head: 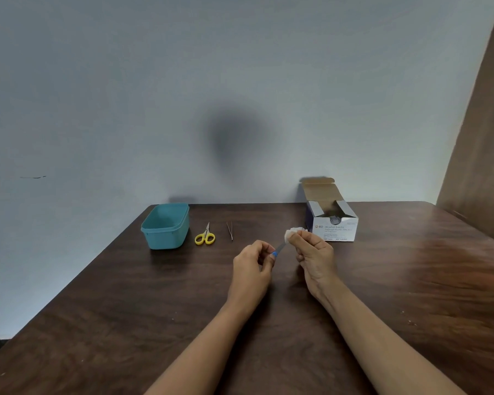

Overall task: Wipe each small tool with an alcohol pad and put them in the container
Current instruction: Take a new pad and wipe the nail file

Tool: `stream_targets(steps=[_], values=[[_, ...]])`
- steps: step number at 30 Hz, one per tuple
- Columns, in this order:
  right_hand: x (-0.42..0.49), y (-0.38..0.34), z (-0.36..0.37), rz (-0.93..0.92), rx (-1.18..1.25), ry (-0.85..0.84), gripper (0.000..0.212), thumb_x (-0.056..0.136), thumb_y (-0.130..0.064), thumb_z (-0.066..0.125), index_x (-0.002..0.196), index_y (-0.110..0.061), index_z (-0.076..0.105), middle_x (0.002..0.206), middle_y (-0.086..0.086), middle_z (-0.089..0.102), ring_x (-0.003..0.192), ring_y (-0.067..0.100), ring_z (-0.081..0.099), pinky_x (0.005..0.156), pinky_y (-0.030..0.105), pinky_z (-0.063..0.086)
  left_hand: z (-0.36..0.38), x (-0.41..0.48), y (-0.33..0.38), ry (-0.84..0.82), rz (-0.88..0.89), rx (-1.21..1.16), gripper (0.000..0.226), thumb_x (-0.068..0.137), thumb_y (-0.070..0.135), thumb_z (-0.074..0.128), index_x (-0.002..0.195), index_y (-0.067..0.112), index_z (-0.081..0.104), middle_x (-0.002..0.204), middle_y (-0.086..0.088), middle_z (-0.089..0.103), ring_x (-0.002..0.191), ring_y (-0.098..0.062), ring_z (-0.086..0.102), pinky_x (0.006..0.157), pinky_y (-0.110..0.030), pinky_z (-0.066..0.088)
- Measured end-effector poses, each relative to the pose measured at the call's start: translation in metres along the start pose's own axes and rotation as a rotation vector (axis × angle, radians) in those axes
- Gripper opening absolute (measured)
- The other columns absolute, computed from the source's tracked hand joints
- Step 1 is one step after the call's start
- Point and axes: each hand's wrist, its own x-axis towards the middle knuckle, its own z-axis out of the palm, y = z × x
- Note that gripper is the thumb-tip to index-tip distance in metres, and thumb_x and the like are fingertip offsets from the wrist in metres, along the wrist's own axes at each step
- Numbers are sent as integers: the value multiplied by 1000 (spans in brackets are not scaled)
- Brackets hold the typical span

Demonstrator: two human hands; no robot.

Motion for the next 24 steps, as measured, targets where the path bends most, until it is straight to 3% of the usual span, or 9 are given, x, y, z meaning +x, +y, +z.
stream_targets(steps=[3,6,17,24], values=[[1,0,0,6,-17,6,2,79,-9,73,79,-11,74,65,1,50,55,6,36,48,16,31,0,0,1,-8,-5,0,6,90,15,61,91,21,63,85,6,60,77,-5,56,66,-16,48],[3,1,1,13,-21,22,8,84,-6,67,80,-11,73,64,3,52,54,6,39,46,16,32,0,1,1,-14,-15,2,7,90,15,61,89,22,62,85,6,60,78,-6,56,69,-22,51],[1,4,0,-28,-73,-28,13,74,-16,78,81,-6,74,62,0,47,56,8,34,50,17,33,-2,1,2,-24,-55,-53,7,88,14,64,86,20,66,81,7,63,76,-4,58,67,-14,47],[-2,-1,3,-30,-62,20,2,82,-10,71,83,-10,72,61,-6,57,55,2,44,52,15,37,0,-2,4,-42,-3,-24,4,90,17,62,88,20,65,81,8,63,78,-4,58,68,-18,50]])
